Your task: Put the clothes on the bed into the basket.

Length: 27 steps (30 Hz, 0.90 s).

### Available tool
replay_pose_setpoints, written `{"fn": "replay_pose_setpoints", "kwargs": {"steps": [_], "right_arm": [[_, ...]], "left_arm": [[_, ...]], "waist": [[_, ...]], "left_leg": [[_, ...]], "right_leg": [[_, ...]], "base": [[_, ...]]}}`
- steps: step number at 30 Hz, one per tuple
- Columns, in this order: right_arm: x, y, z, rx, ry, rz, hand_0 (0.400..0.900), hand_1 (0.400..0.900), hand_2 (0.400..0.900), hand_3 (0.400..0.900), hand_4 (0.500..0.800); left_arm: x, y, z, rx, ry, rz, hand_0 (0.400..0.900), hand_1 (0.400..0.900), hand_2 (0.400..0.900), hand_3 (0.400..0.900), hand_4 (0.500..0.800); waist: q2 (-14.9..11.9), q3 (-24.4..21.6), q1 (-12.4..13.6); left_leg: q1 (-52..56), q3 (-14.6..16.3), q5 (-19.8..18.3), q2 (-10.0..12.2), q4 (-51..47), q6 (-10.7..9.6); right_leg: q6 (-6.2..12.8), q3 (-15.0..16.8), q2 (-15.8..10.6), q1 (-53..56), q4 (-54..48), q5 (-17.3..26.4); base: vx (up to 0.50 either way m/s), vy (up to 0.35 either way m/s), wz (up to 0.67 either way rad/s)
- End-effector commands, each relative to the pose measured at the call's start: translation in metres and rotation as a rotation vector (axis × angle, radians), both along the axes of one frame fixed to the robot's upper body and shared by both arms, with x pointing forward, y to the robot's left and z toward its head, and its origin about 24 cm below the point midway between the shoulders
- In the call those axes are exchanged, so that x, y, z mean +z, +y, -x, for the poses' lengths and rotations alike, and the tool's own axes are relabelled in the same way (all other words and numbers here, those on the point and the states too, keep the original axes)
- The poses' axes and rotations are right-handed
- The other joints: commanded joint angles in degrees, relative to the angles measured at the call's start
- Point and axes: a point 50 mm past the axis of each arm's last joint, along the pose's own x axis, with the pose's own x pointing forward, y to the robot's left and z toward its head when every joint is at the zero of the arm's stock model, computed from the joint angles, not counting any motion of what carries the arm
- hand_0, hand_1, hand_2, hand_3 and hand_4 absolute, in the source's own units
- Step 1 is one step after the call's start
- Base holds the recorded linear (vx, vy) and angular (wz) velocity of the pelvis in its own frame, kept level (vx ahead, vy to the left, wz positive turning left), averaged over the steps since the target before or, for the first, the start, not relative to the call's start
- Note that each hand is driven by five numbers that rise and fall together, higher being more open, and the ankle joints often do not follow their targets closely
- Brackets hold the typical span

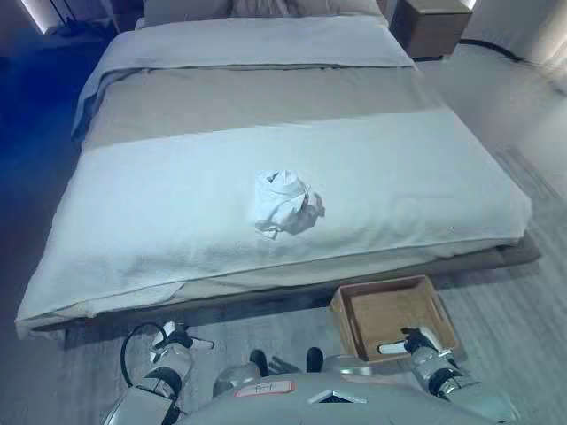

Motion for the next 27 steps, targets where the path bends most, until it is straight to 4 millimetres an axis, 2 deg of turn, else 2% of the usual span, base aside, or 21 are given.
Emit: {"fn": "replay_pose_setpoints", "kwargs": {"steps": [1, 16, 22, 23, 27], "right_arm": [[0.009, -0.01, -0.021, 0.077, -0.02, 0.074, 0.9, 0.9, 0.9, 0.9, 0.8], [0.009, -0.012, -0.02, 0.072, -0.017, 0.081, 0.9, 0.9, 0.9, 0.9, 0.8], [0.011, -0.016, -0.024, 0.068, -0.025, 0.089, 0.9, 0.9, 0.9, 0.9, 0.8], [0.013, -0.016, -0.029, 0.071, -0.037, 0.093, 0.9, 0.9, 0.9, 0.9, 0.8], [0.015, -0.016, -0.036, 0.068, -0.063, 0.091, 0.9, 0.9, 0.9, 0.9, 0.8]], "left_arm": [[0.008, 0.01, -0.021, 0.006, -0.049, -0.046, 0.9, 0.9, 0.9, 0.9, 0.8], [0.01, 0.019, -0.017, 0.007, -0.036, -0.085, 0.9, 0.9, 0.9, 0.9, 0.8], [0.012, 0.024, -0.016, 0.011, -0.042, -0.108, 0.9, 0.9, 0.9, 0.9, 0.8], [0.015, 0.027, -0.022, 0.01, -0.059, -0.128, 0.9, 0.9, 0.9, 0.9, 0.8], [0.02, 0.03, -0.033, 0.005, -0.101, -0.151, 0.9, 0.9, 0.9, 0.9, 0.8]], "waist": [[-0.3, 0.5, 1.1], [-0.2, 0.6, 1.2], [0.2, 1.3, 1.9], [0.4, 2.1, 2.3], [0.8, 2.7, 2.5]], "left_leg": [[0.6, -0.8, -2.7, 0.3, 0.3, -2.0], [0.6, -0.8, -2.9, 0.2, 0.3, -1.9], [0.3, -1.0, -3.2, -0.8, 0.3, -0.1], [-0.1, -1.0, -3.0, -1.5, 0.5, 1.0], [-2.2, -1.1, -4.3, -2.6, 2.8, 2.4]], "right_leg": [[3.65, 2.3, -1.2, 2.7, 0.2, -4.1], [3.72, 2.3, -1.2, 2.6, 0.2, -4.0], [4.12, 3.1, -1.9, 1.2, 2.1, -4.5], [4.19, 3.5, -2.6, -0.6, 5.6, -5.6], [4.91, 4.2, -3.5, -4.7, 12.7, -7.1]], "base": [[0.0, 0.0, 0.0], [0.0, 0.0, 0.0], [0.03, 0.079, -0.04], [0.01, 0.152, -0.06], [0.02, 0.185, -0.03]]}}
